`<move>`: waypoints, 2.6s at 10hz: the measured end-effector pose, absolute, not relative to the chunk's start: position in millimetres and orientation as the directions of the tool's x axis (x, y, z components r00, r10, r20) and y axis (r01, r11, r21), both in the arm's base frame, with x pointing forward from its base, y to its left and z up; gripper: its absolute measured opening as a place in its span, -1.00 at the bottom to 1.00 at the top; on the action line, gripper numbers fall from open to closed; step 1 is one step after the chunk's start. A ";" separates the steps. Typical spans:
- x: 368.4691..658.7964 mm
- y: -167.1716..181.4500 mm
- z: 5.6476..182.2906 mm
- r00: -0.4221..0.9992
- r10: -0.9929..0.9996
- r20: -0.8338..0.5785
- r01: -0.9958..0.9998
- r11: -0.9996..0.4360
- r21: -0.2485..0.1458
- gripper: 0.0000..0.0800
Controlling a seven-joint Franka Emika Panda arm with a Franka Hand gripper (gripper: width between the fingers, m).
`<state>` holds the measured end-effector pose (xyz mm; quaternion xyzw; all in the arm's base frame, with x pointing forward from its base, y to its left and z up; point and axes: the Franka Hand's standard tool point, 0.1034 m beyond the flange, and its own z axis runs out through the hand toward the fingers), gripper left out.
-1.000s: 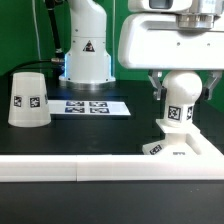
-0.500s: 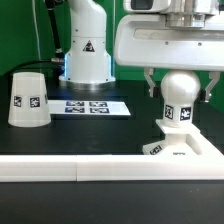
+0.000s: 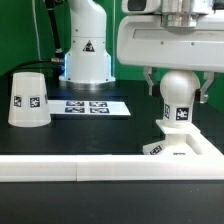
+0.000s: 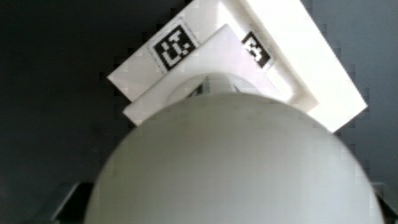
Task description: Assemble lamp
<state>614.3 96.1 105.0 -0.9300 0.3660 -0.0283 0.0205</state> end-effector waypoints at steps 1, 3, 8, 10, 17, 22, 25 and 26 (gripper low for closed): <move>614.0 96.2 104.9 0.699 -0.715 0.031 -0.712 -0.699 -0.062 0.44; 611.6 96.4 104.7 0.558 -0.830 0.000 -0.827 -0.556 -0.088 0.44; 608.6 105.5 105.2 0.163 -0.983 -0.086 -0.983 -0.154 -0.097 0.44; 608.7 105.2 105.3 0.134 -0.986 -0.098 -0.988 -0.125 -0.095 0.44; 601.8 115.8 114.7 0.441 -0.895 -0.068 -0.894 -0.432 -0.116 0.75; 588.3 119.5 115.0 0.513 -0.856 -0.069 -0.857 -0.505 -0.108 0.75; 580.6 124.9 114.2 0.799 -0.601 -0.006 -0.600 -0.797 -0.064 0.75; 577.0 124.0 113.7 0.842 -0.539 0.003 -0.538 -0.841 -0.064 0.75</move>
Offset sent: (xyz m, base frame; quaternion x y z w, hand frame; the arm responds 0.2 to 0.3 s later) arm -0.0072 -0.0027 -0.0010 -0.0128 0.0089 0.2475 0.9688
